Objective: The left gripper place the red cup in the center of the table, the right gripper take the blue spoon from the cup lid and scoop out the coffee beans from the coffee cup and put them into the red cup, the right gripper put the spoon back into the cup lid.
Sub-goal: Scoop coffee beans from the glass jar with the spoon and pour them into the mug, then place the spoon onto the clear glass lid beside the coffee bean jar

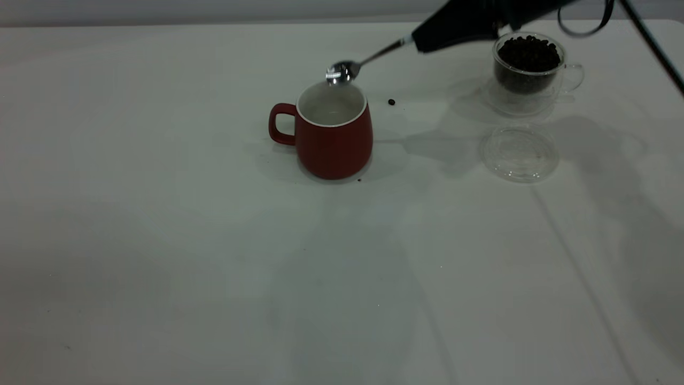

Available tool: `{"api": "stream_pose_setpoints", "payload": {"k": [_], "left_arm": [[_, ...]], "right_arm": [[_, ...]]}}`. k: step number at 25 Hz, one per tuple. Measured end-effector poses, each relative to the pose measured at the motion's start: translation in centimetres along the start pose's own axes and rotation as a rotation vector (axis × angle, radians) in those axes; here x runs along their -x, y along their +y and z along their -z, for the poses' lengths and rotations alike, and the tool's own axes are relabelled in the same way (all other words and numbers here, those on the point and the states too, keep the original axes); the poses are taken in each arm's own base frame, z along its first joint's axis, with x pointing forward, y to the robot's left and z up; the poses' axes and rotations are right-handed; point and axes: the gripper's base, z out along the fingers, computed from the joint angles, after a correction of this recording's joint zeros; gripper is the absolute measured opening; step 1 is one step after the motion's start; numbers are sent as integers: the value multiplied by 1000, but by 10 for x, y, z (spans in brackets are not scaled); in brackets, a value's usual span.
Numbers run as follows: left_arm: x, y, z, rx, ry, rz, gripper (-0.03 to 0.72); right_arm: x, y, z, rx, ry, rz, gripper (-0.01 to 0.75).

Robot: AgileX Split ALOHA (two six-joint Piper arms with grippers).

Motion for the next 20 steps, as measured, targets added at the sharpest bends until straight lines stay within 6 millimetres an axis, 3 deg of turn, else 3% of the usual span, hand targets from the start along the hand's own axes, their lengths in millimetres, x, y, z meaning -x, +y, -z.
{"api": "stream_pose_setpoints", "payload": {"k": [3, 7, 11, 14, 20], "left_arm": [[0, 0, 0, 0, 0, 0, 587], [0, 0, 0, 0, 0, 0, 587], [0, 0, 0, 0, 0, 0, 587], [0, 0, 0, 0, 0, 0, 587], [0, 0, 0, 0, 0, 0, 587]], "right_arm": [[25, 23, 23, -24, -12, 53, 101], [60, 68, 68, -76, -16, 139, 101], [63, 106, 100, -152, -35, 175, 101], [40, 109, 108, -234, -77, 88, 101], [-38, 70, 124, -332, -221, -317, 101]]}}
